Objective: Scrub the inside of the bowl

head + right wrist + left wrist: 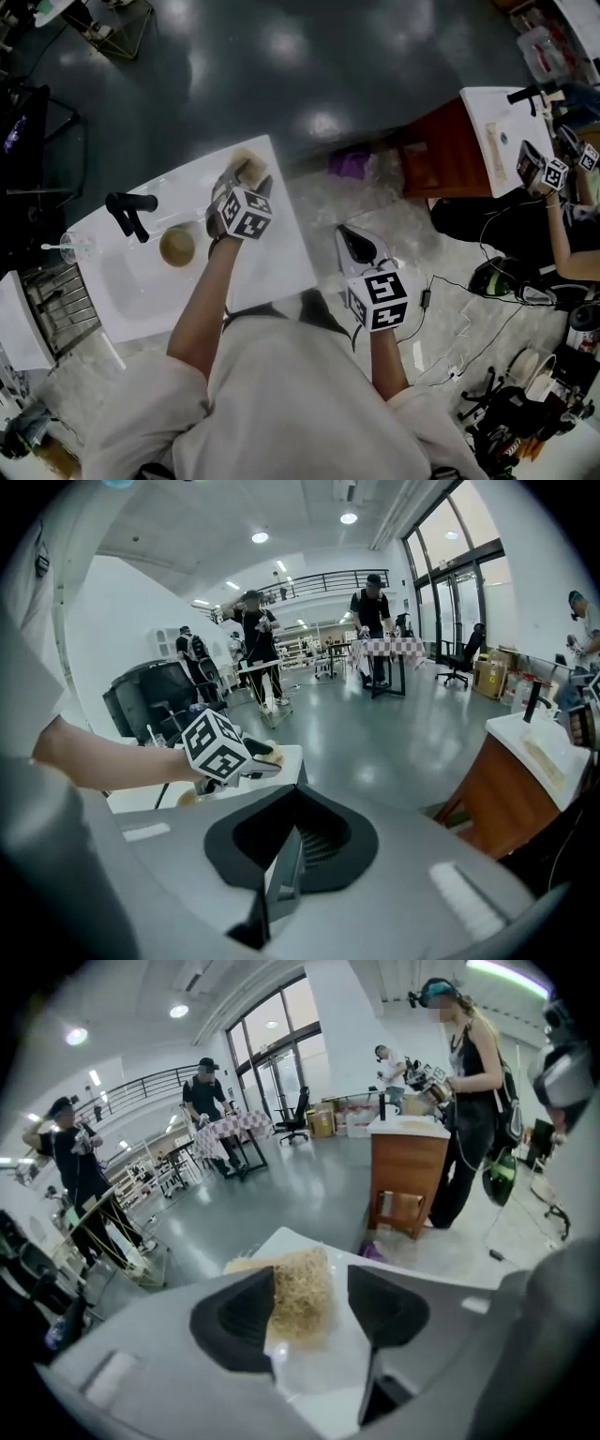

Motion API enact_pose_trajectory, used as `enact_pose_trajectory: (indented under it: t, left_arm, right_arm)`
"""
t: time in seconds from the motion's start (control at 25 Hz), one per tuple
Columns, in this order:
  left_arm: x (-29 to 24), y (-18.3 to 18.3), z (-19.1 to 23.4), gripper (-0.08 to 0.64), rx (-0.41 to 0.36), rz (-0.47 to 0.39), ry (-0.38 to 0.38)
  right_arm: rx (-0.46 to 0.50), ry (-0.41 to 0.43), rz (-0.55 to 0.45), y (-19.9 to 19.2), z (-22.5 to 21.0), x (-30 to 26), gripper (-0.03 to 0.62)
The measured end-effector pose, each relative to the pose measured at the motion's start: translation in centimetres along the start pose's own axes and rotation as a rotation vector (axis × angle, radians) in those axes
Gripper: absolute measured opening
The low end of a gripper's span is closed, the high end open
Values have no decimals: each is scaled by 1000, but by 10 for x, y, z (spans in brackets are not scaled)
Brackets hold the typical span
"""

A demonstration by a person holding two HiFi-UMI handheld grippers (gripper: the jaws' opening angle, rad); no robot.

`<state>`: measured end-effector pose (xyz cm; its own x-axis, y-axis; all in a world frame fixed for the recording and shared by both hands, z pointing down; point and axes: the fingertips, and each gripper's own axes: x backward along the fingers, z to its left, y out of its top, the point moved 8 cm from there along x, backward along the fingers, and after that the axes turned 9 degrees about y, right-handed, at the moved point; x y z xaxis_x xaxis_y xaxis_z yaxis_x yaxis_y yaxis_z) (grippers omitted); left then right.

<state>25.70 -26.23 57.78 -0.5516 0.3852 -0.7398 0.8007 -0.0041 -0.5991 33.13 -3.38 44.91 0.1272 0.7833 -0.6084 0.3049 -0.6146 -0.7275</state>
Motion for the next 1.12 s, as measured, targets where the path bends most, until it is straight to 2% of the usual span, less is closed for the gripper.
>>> enact_pose_trajectory:
  t: [0.28,0.48,0.8,1.0,1.12]
  left_arm:
    - [-15,0,-6,175,-143,-11,101]
    - [-18,3,-8,154,-171,3,102]
    - [-1,0,-2,112,-57,-21,78]
    - [43,-18,4,104,64,-68,112]
    - [73,-27,8,104,105,-91,142]
  right_arm:
    - [2,-22,-5,-3,-3,11,6]
    - [-11,-36,8,-13,-11,24,6]
    - [25,-9,-4,-10,-9,30,6]
    - [66,25,-24,-14,12,32,6]
    - [100,55,-28,-13,19,27,6]
